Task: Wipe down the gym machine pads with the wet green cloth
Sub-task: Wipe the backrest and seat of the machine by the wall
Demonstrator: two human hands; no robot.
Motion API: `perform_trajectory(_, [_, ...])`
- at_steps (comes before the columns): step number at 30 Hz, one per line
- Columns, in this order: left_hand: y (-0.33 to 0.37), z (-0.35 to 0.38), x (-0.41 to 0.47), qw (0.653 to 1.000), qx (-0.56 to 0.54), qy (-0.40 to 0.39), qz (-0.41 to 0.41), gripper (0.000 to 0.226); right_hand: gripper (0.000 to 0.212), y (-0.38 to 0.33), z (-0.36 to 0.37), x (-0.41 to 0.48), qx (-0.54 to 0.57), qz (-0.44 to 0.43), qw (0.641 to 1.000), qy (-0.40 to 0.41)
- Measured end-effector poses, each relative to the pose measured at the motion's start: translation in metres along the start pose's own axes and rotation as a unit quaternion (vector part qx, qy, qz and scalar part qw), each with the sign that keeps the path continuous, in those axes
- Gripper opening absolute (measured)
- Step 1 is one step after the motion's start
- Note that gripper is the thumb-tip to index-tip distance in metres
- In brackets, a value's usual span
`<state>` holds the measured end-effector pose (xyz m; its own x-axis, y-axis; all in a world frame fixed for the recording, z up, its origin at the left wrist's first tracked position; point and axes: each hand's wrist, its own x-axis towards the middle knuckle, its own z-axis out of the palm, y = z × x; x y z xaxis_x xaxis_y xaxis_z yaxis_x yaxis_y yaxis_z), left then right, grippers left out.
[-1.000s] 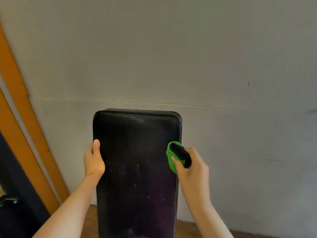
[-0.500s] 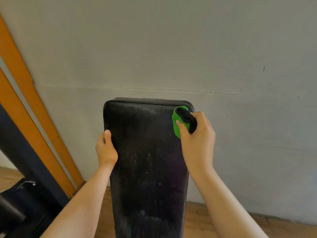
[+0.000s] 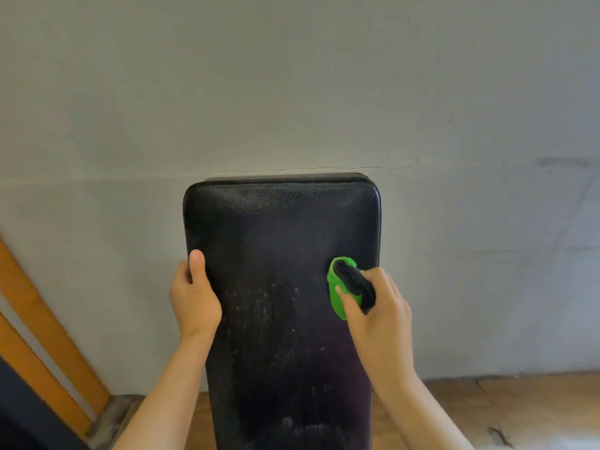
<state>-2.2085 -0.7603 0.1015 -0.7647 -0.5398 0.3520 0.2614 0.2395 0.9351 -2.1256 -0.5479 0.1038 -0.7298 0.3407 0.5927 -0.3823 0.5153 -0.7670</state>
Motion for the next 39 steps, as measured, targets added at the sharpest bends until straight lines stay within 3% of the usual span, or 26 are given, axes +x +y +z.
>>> perform_trajectory(5, [0.003,-0.001,0.000,1.000,-0.003,0.001,0.011,0.045,0.016,-0.013,0.017,-0.005,0.057,0.056,0.995,0.052])
perform_trajectory(13, [0.009,-0.005,-0.003,1.000,-0.009,-0.012,0.019,0.050,0.015,-0.056,0.017,0.063,0.030,-0.005,0.993,0.117])
perform_trajectory(20, [0.006,-0.005,-0.002,1.000,-0.010,-0.015,0.004,0.050,0.016,-0.026,0.021,0.023,-0.031,-0.023,0.997,0.071])
perform_trajectory(26, [-0.002,-0.006,0.003,1.000,0.004,-0.011,0.014,0.053,0.019,-0.001,0.021,-0.020,-0.041,0.021,0.999,0.015])
perform_trajectory(30, [-0.002,-0.005,0.003,1.000,0.000,-0.012,0.009,0.051,0.015,-0.031,0.018,0.015,0.011,0.002,0.999,0.041])
perform_trajectory(35, [0.002,-0.004,0.000,0.999,-0.012,-0.003,0.030,0.045,0.018,-0.065,0.019,0.077,0.000,-0.041,0.998,0.057])
perform_trajectory(39, [-0.002,-0.002,0.002,1.000,-0.011,0.000,0.024,0.045,0.019,-0.043,0.024,0.044,-0.037,-0.062,0.997,0.022])
